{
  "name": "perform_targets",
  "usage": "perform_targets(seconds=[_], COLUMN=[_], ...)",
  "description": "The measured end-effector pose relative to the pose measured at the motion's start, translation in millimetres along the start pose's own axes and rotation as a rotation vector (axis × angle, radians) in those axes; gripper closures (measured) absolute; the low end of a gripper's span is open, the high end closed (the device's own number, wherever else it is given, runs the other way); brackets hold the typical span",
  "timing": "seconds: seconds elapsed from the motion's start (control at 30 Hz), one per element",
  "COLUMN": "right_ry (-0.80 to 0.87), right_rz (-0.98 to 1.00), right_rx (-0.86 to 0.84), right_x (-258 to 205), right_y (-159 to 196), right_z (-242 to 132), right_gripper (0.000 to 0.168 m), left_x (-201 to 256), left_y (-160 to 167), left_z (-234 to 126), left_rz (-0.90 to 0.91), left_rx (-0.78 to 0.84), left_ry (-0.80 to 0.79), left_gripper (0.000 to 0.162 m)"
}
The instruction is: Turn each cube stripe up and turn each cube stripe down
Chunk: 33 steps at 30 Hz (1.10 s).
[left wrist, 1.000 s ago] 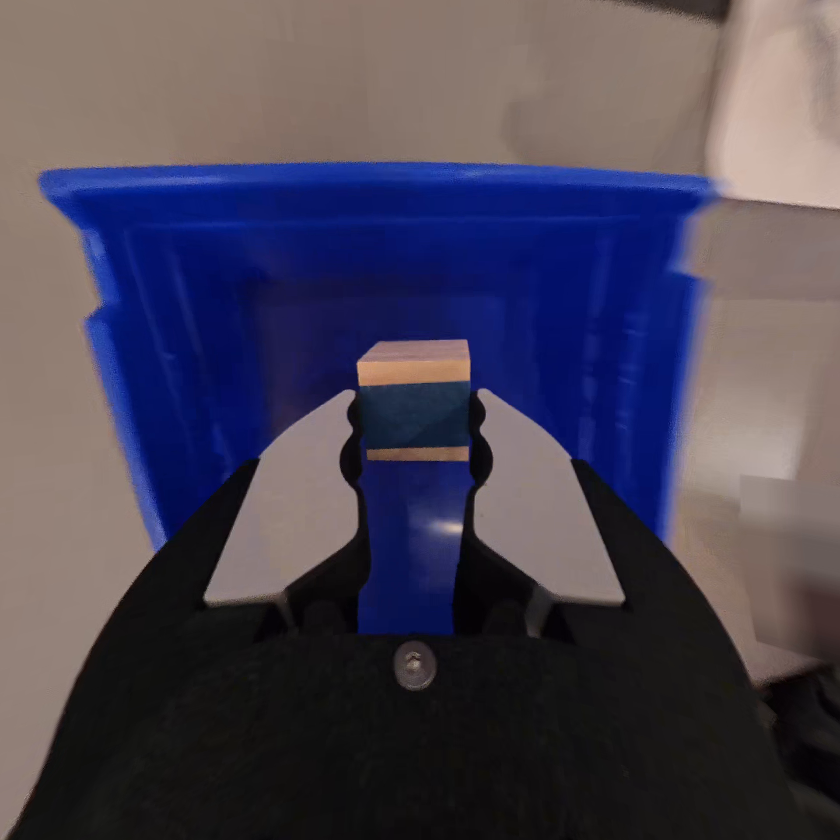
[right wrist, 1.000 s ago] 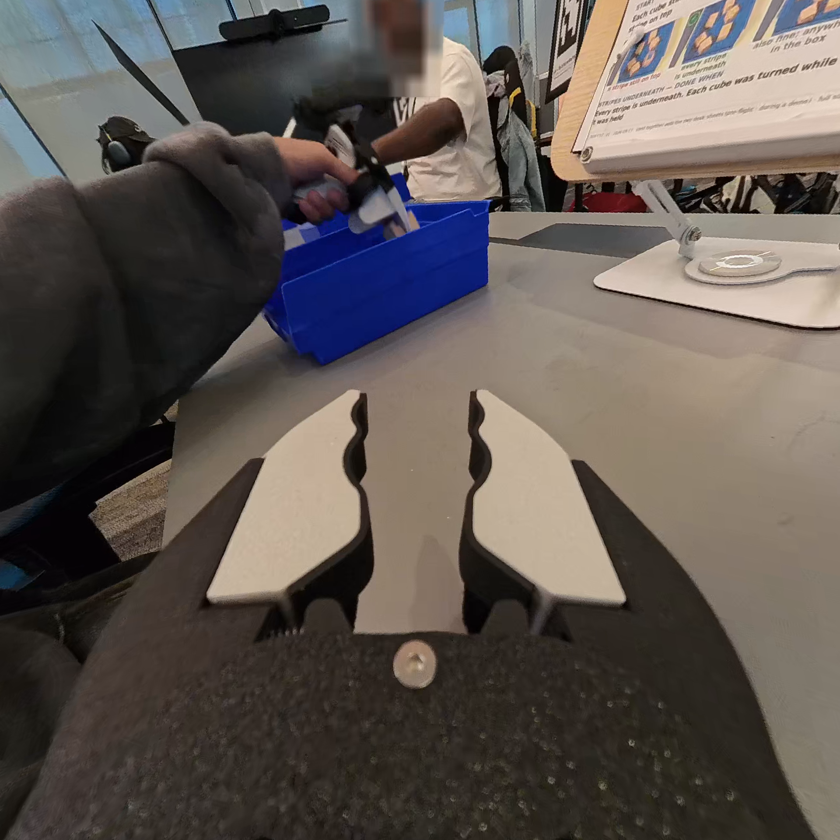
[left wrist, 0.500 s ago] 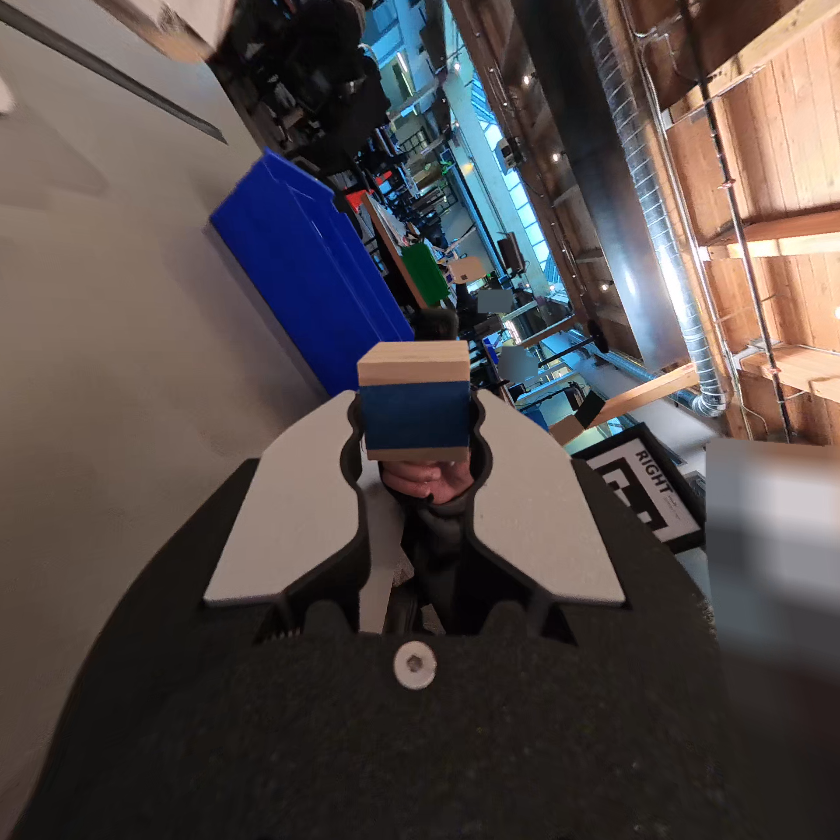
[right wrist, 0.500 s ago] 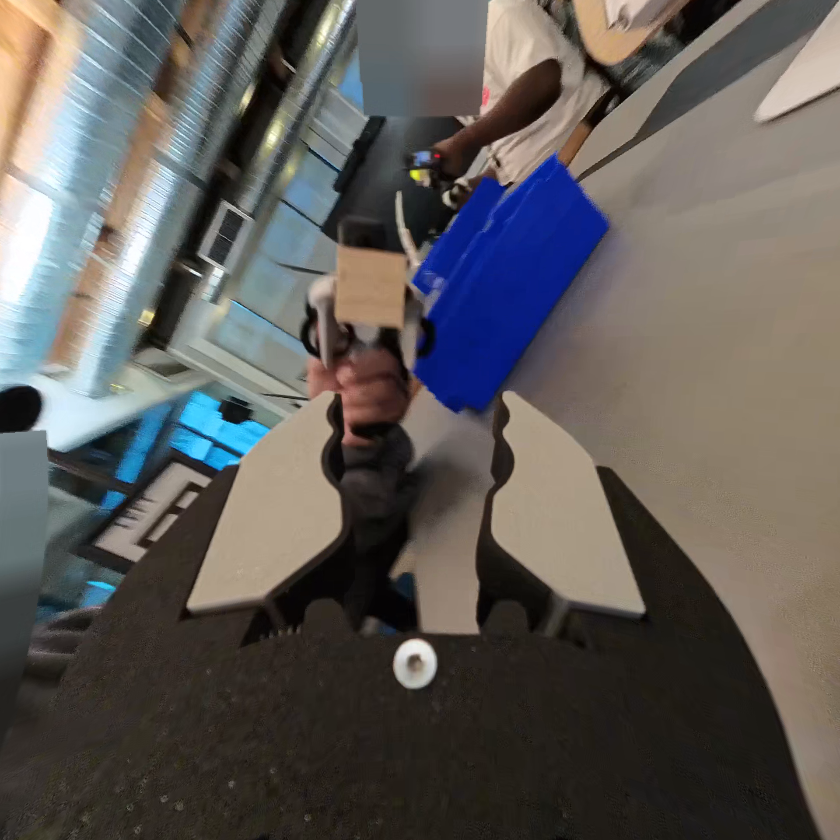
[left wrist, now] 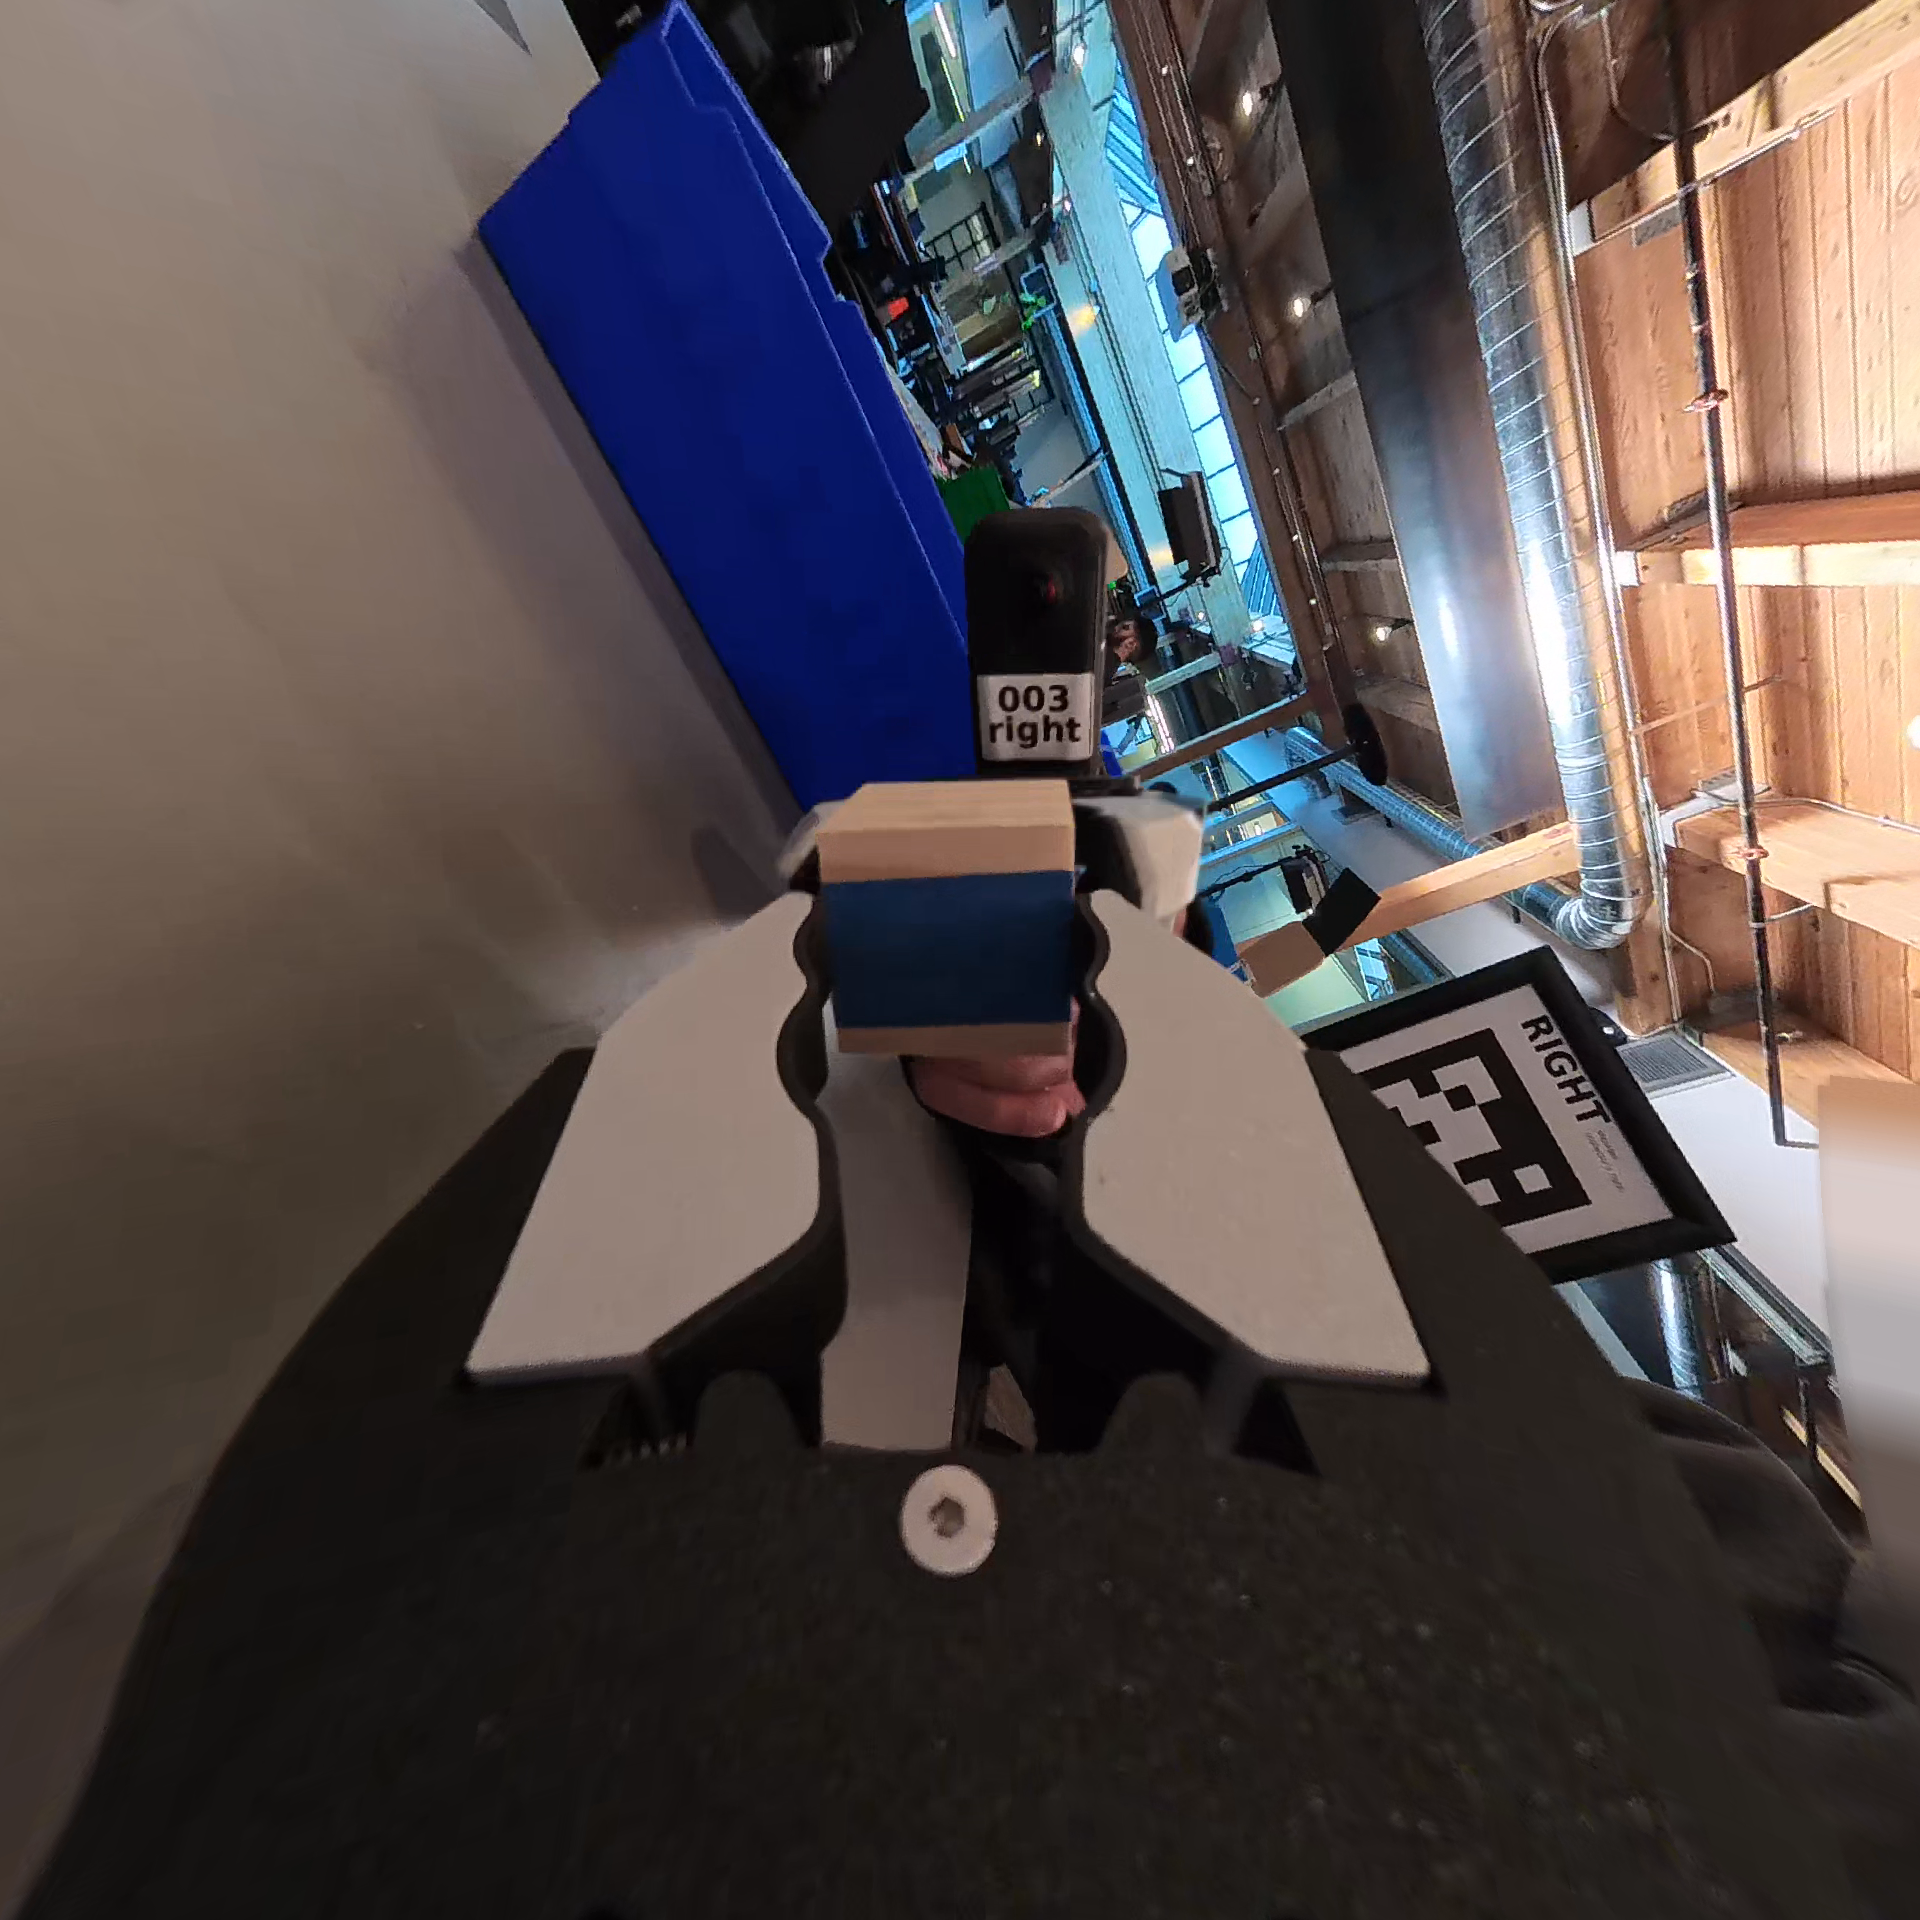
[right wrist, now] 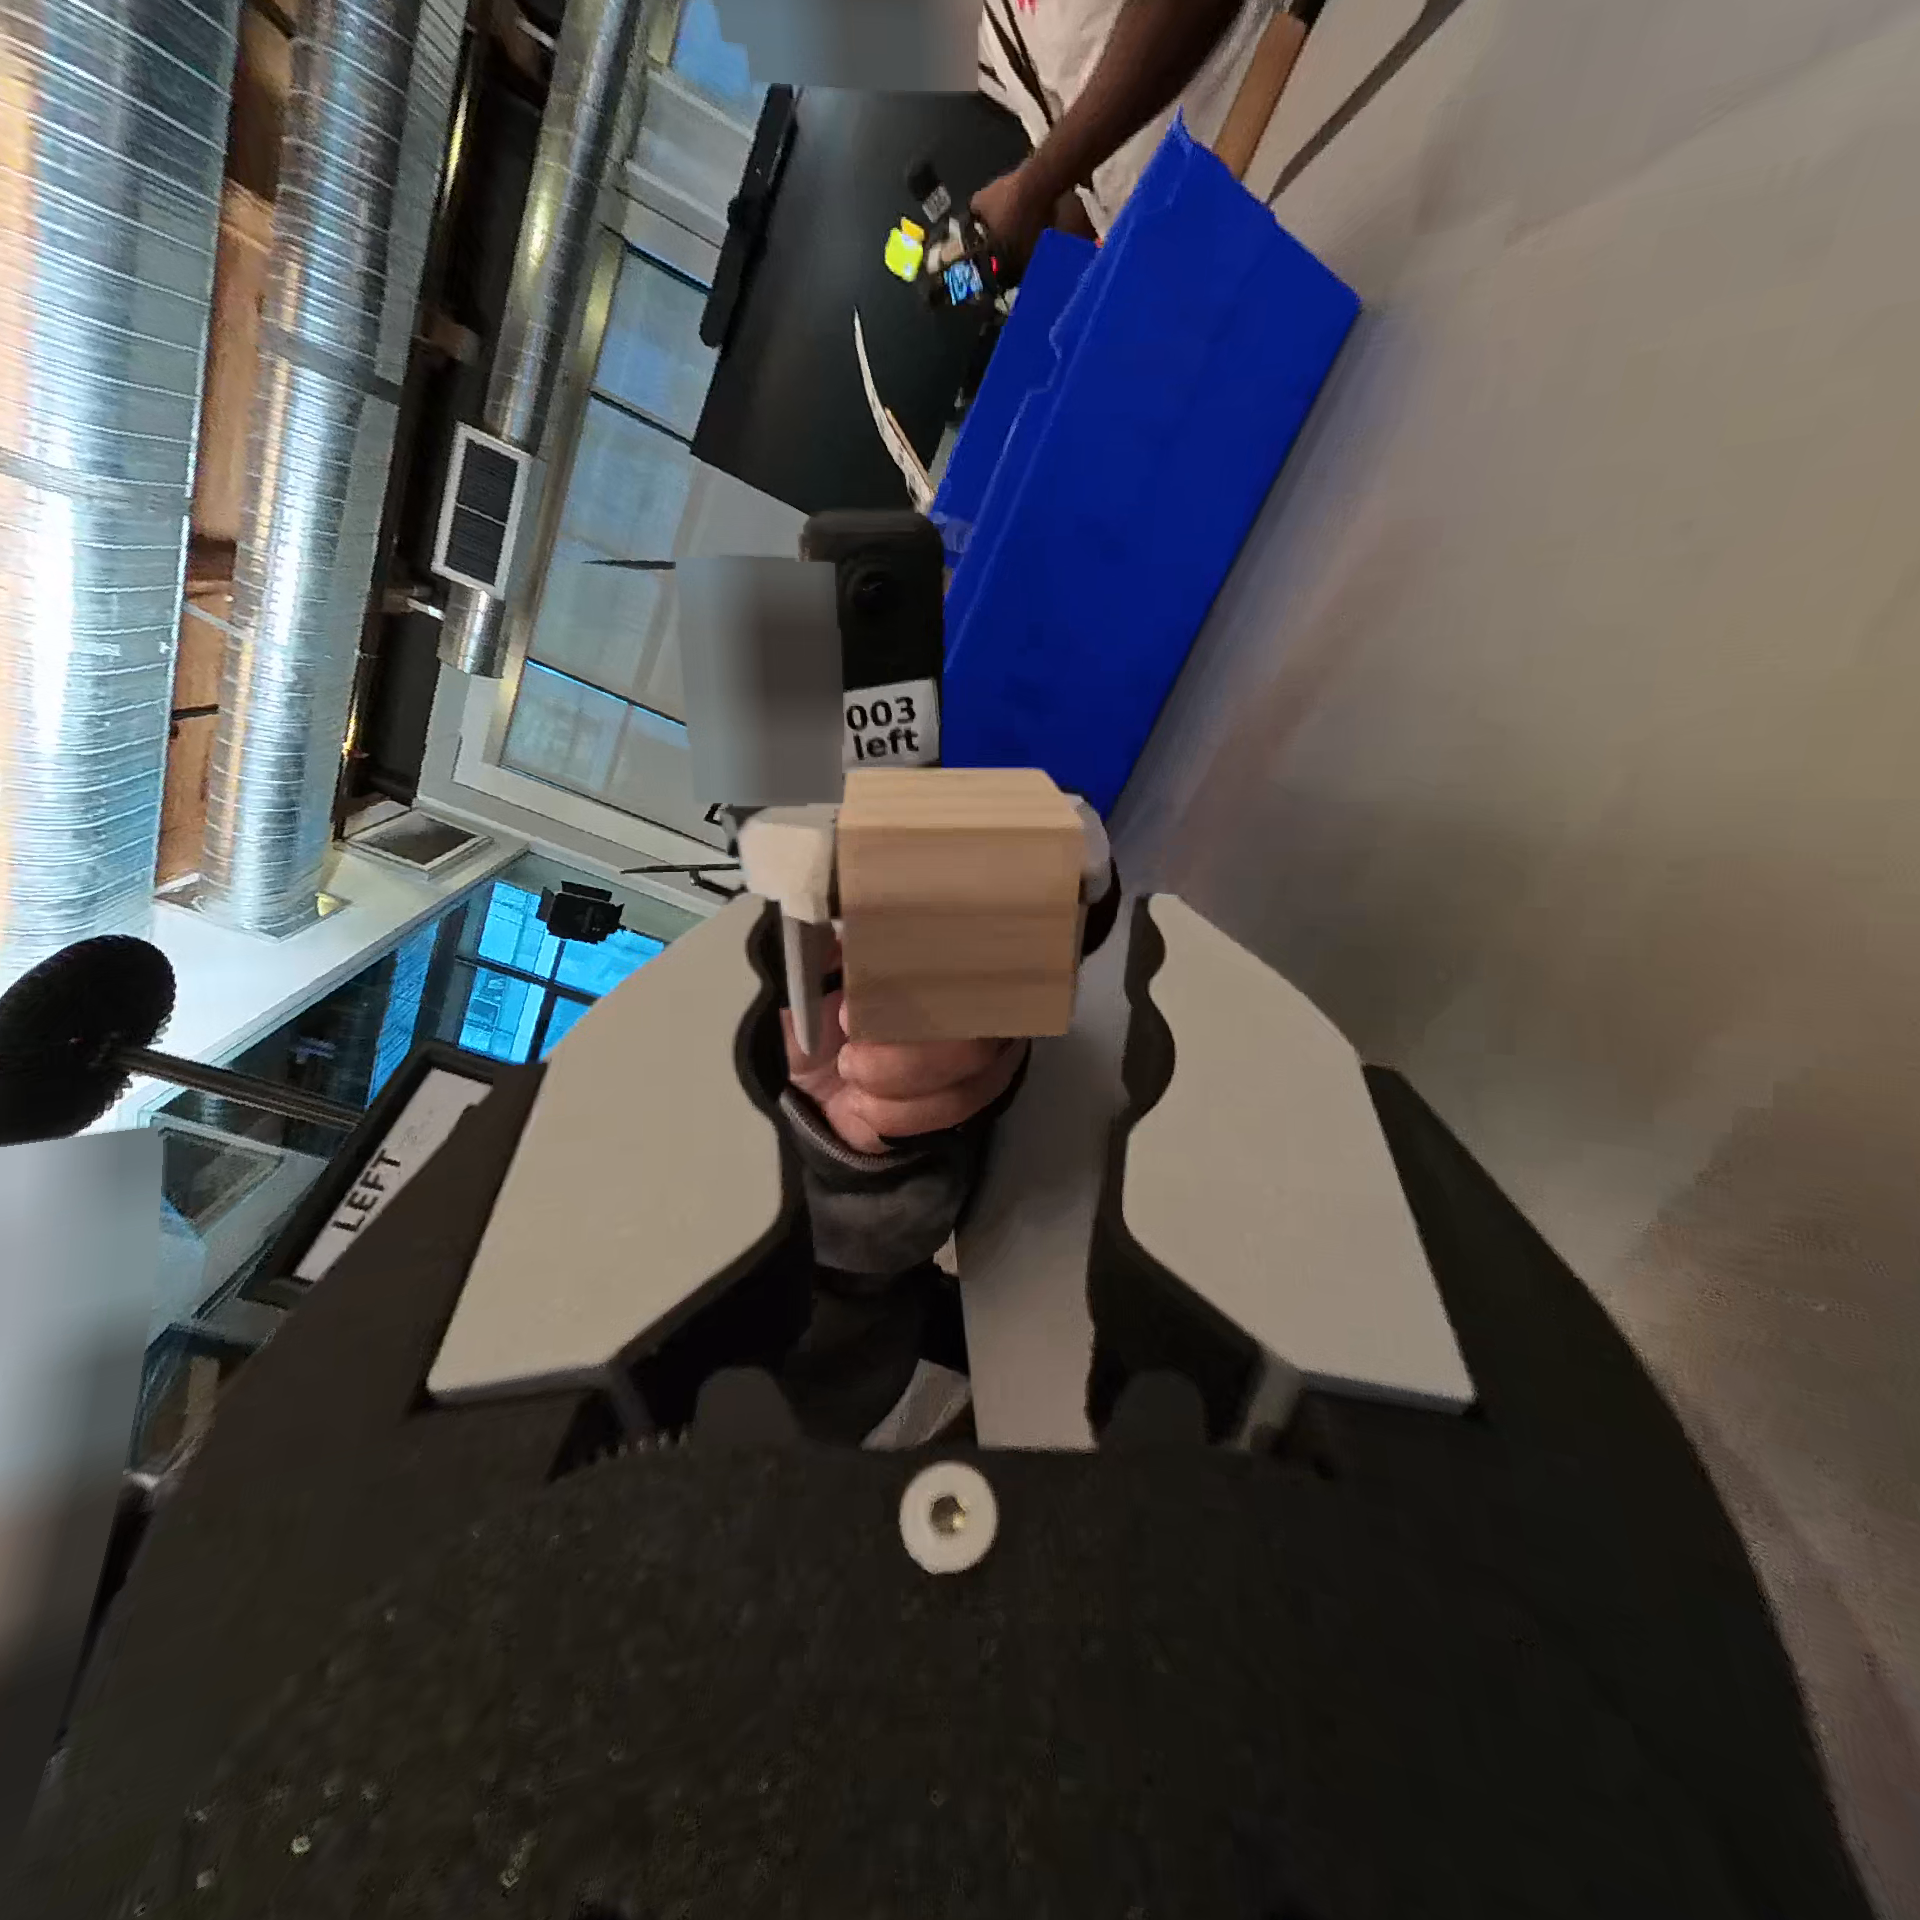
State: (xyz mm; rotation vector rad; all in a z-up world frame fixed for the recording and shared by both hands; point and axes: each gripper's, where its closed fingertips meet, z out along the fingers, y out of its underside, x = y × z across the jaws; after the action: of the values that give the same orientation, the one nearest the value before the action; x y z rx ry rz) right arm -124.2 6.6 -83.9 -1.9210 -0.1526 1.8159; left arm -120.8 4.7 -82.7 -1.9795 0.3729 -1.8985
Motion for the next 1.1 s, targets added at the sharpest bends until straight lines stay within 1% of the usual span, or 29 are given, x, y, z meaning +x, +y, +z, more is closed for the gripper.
perform_targets(seconds=[0.07,0.1,0.17,0.2,0.27,0.3,0.33,0.37,0.4,0.5,0.57,0.67,0.73,0.77,0.9,1.0,1.03,1.1], right_ry=[-0.021,-0.044,-0.042,-0.044,-0.031,-0.026,-0.020,-0.015,-0.018,-0.020,-0.001,0.046,0.081,0.097,0.112,0.127,0.147,0.239], right_rz=[0.005,0.014,0.036,0.039,0.021,0.009,-0.003,-0.012,-0.018,-0.048,-0.083,-0.135,-0.156,-0.163,-0.170,-0.183,-0.206,-0.286], right_rx=[-0.004,-0.001,-0.018,-0.011,-0.009,-0.002,0.004,0.007,0.006,0.030,0.045,0.072,0.091,0.100,0.120,0.116,0.124,0.172], right_x=[0,-3,-2,-2,-2,-2,-3,-4,-7,-16,-21,-23,-21,-19,-18,-21,-26,-35], right_y=[3,4,4,3,2,0,-1,-3,-4,-11,-16,-25,-30,-32,-37,-42,-48,-71], right_z=[3,3,1,-2,-5,-6,-8,-11,-14,-25,-33,-45,-52,-55,-62,-70,-79,-108], right_gripper=[0.111,0.118,0.121,0.125,0.125,0.125,0.125,0.125,0.125,0.125,0.125,0.125,0.125,0.125,0.125,0.125,0.125,0.125], left_x=[0,-1,0,0,1,2,4,6,7,3,-7,-26,-32,-33,-35,-36,-36,-34], left_y=[2,2,4,4,5,4,3,2,3,19,29,41,47,50,60,64,65,67], left_z=[1,1,2,2,3,2,-1,-5,-9,-22,-31,-50,-61,-62,-51,-49,-48,-47], left_rz=[0.001,0.000,-0.022,-0.042,-0.047,-0.031,-0.009,0.020,0.062,0.234,0.384,0.592,0.673,0.688,0.666,0.709,0.729,0.763], left_rx=[-0.017,-0.015,-0.016,-0.012,-0.017,-0.015,-0.009,-0.006,-0.008,-0.044,-0.043,-0.041,-0.042,-0.046,-0.095,-0.129,-0.141,-0.156], left_ry=[0.001,-0.002,0.016,0.029,0.034,0.030,0.020,-0.002,-0.033,-0.189,-0.358,-0.651,-0.764,-0.776,-0.715,-0.724,-0.734,-0.740], left_gripper=[0.119,0.119,0.119,0.119,0.119,0.113,0.100,0.091,0.088,0.079,0.079,0.081,0.084,0.086,0.088,0.090,0.091,0.092])
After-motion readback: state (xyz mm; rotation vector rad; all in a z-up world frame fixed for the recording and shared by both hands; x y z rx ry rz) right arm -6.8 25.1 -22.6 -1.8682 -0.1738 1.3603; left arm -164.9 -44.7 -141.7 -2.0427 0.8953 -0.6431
